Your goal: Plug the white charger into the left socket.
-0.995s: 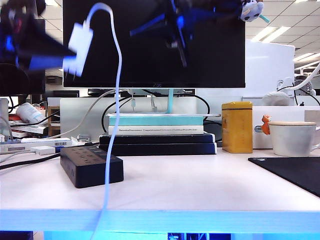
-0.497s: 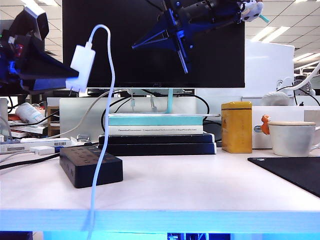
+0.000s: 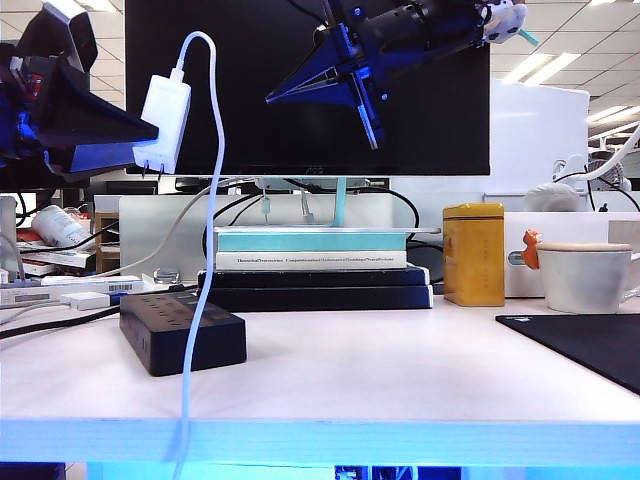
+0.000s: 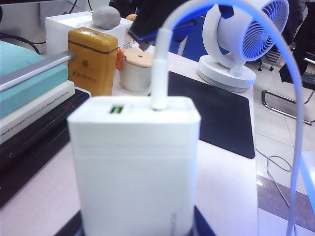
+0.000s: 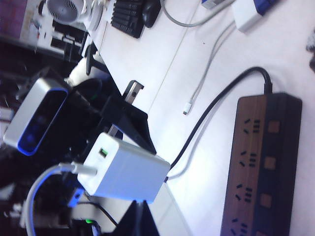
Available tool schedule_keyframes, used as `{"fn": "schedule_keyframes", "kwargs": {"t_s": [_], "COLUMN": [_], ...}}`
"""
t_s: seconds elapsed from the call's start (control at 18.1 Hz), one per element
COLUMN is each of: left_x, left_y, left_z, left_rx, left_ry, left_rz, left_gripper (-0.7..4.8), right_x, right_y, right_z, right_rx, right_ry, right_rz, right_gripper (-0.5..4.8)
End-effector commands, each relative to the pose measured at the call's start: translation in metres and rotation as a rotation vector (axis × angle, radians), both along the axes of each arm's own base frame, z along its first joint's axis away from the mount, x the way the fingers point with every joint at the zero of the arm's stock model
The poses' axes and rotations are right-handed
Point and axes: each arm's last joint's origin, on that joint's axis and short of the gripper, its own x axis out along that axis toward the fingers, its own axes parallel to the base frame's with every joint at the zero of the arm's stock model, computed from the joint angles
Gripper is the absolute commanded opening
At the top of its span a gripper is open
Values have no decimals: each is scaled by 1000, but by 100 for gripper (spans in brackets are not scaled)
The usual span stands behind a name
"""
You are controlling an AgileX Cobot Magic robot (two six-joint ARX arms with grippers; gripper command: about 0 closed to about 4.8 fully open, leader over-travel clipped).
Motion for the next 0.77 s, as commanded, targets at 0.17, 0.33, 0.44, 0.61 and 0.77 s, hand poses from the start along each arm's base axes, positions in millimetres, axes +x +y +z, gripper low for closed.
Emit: {"fn": "schedule_keyframes", "kwargs": {"t_s": [0.17,0.33,0.44,0.61,0.77], "left_x": [0,-3,-4,-4,-1], "left_y": [-1,-2,-2,-2,-2], "left_z": [7,9,11,12,17], "left_rx": [-40,-88,-118,-127,-113], "left_ry": [-45,-53,-58,-65,-73], "left_rz": [-73,-178,-244,-266,-238], "left_gripper": [209,209,209,209,209], "right_x": [-2,-3,-5,-11,-16], "right_y": [1,1,1,5,14], "right_z": [5,5,7,10,10], "right_rx": [40,51,112,211,211], "right_ry": [-162,-217,-243,-252,-280], "right_rz": [120,156,242,369,392], "right_gripper": [0,1,79,401,479]}}
